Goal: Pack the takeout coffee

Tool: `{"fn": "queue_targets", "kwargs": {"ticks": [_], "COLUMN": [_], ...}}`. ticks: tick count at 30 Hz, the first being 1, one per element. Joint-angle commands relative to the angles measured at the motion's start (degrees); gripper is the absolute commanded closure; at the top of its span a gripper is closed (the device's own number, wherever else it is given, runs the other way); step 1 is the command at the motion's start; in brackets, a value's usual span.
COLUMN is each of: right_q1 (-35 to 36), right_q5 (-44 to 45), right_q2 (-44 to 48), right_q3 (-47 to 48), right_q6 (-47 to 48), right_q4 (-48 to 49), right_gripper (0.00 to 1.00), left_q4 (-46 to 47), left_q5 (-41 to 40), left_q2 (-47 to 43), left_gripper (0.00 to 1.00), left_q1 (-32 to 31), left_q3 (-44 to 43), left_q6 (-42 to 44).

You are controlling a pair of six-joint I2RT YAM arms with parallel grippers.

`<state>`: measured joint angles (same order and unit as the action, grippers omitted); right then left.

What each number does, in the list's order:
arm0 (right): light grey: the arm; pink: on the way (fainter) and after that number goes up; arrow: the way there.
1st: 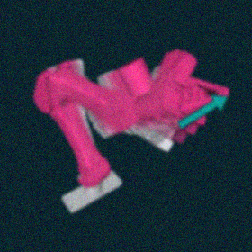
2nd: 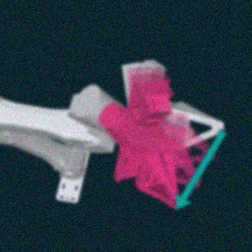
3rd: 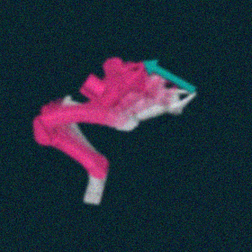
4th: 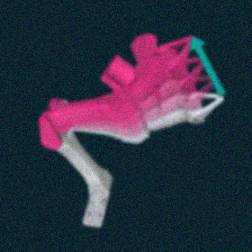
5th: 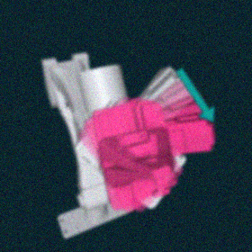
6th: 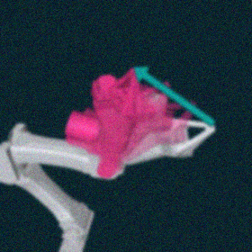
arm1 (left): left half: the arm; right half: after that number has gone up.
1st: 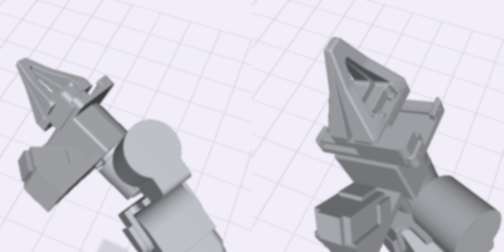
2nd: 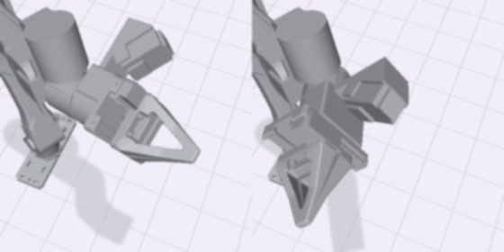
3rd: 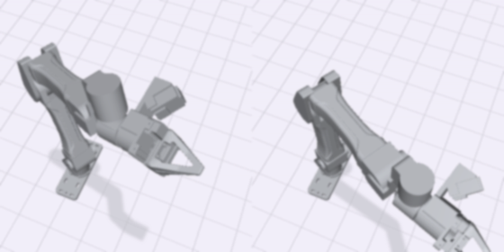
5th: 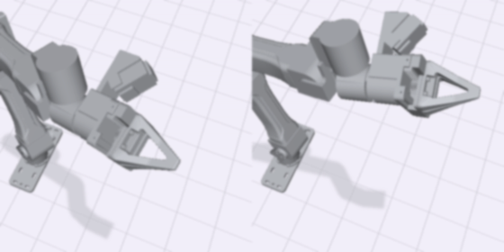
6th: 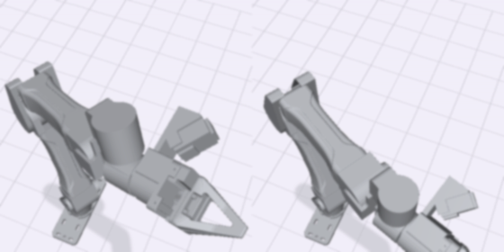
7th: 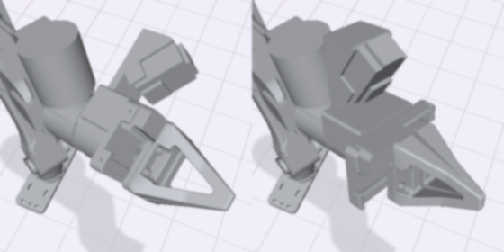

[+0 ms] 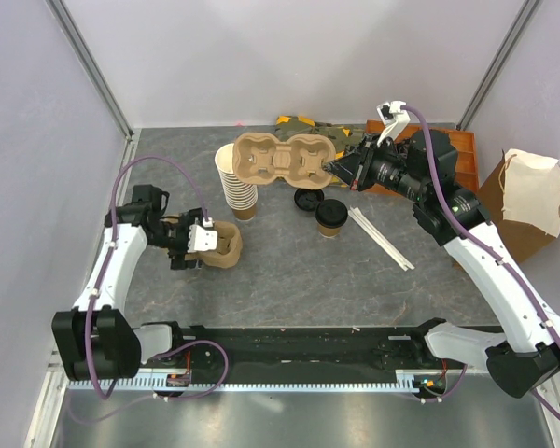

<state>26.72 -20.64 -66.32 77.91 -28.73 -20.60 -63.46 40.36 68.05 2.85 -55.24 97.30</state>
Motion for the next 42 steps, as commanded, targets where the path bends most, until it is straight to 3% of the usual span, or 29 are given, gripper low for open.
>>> {"fn": "queue_targets", "kwargs": {"ticks": [1,7,14,19,25,33,37,42], "right_q1": [-0.4,-0.7,-1.0,-0.9,-0.9,-1.1,-1.7,-2.7], "right_q5": [0.0,0.2,0.2,0.0,-0.1,0.1,0.7,1.0], "right_q2": [1.3,0.8,0.1,-0.5,-0.7,-1.0,-1.2,-1.2], "right_q3": [-0.4,-0.2,0.3,0.5,0.5,0.4,1.3,1.9], "right_q6": [-0.6,-0.4,-0.4,-0.4,-0.4,-0.1,1.4,3.4], "right_q4": [1.6,1.4,1.0,0.9,0.9,1.2,-0.1,-1.7], "right_gripper": [1.0,1.0,1.0,1.0,1.0,1.0,1.0,1.0], "left_q4": [5.1,11.3,13.9,17.4,26.6,42.0,44.5,46.3], "left_q5": [-0.3,-3.4,-8.7,-10.5,-12.1,-14.2,-15.1,-16.2], "left_q2": [2.3,3.2,2.3,4.5,9.4,28.4,41.2,49.3], "left_gripper": [0.0,0.02,0.15,0.22,0.23,0.25,0.25,0.23], "left_q1": [0.0,0.0,0.1,1.4,7.2,10.5,10.3,10.3], "left_q3": [-0.4,3.8,9.7,8.7,5.2,-9.1,-23.5,-33.3], "left_q6": [6.1,8.0,9.6,5.1,1.8,-10.0,-18.6,-23.1]}}
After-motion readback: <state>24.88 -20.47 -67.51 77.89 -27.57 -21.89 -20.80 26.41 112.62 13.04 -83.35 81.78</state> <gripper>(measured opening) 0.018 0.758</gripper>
